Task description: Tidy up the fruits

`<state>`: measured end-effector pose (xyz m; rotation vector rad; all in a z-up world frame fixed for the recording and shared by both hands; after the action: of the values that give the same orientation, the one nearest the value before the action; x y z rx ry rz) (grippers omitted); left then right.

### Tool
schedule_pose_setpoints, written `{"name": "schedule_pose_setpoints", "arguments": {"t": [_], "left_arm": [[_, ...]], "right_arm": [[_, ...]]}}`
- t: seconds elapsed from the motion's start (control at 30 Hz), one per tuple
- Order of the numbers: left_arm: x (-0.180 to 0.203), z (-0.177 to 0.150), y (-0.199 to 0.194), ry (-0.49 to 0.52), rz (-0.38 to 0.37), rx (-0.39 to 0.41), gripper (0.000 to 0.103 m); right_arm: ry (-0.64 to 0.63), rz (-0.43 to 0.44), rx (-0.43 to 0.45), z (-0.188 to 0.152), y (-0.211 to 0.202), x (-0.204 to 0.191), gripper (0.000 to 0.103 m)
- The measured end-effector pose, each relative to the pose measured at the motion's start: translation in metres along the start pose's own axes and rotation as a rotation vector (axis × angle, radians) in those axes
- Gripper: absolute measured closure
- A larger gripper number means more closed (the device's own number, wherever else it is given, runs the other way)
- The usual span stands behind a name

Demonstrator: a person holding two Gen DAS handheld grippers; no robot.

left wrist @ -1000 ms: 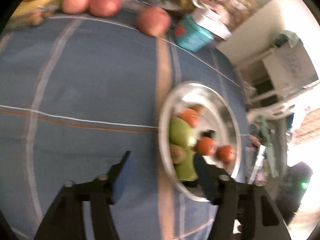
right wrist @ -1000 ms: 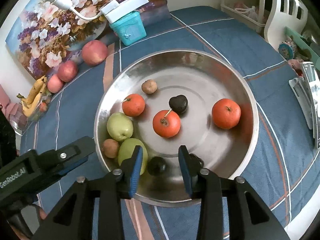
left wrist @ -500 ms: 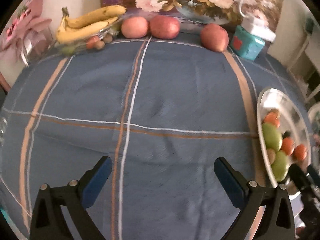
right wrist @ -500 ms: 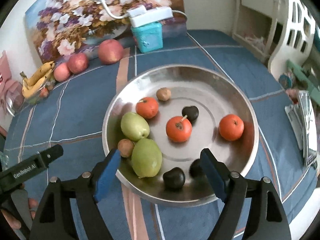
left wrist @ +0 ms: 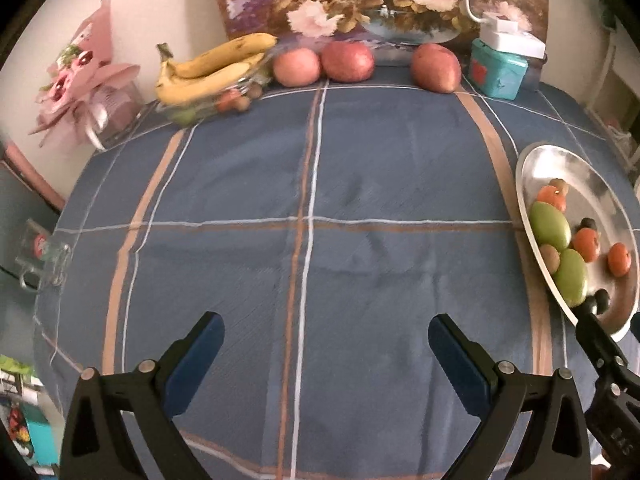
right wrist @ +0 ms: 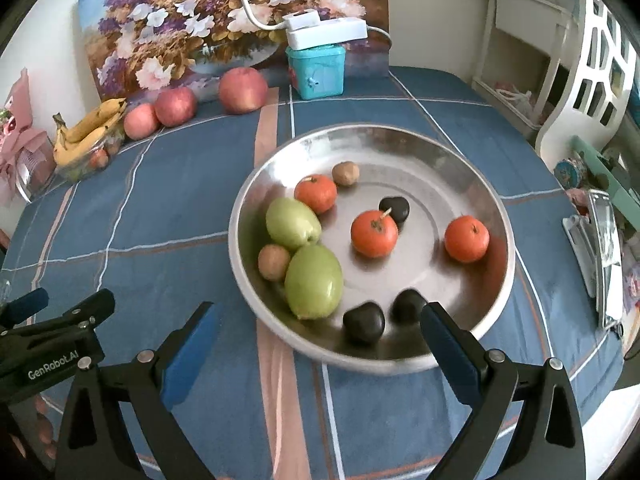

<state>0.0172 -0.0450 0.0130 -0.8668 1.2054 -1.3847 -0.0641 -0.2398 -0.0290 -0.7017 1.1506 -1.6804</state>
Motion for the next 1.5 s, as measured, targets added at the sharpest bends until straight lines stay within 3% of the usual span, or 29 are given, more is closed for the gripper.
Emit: {"name": "schedule_pose_setpoints", "arguments": {"t": [0.27, 0.5, 1.03, 1.5], "left_arm": [[-0.020, -0.021, -0.022, -0.034, -0.048, -0.008, 0.000], [-0.027, -0.022, -0.021, -0.063, -0.043, -0.025, 0.000], [-0.038, -0.021, -0.015, -0.134, -0.073, -0.057, 0.000], [-0.037, -0.021, -0.008, -0.139, -0.095, -0.088, 0.000]], "right_arm": [[0.005, 0.002, 0.040, -0.013, -0.021, -0.005, 0.003], [-0.015, -0.002, 0.081, -0.015, -0.034, -0.012, 0.003], [-0.003, -0.005, 0.048, -0.016, -0.029, -0.010, 0.003], [-0.015, -0.013, 0.026, -0.015, -0.026, -0.013, 0.003]]}}
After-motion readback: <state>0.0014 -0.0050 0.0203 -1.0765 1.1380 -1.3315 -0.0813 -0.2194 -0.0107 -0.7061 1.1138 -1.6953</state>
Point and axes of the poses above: each gripper's, at about its wrist camera, not at the fingertips, and y roughly the way its jaws point, x to its right, z to its top, the point moved 1 cm from there along y, roughly the way its jaws point, and after that the axes turned 11 degrees about -x, right-handed, at the moved point
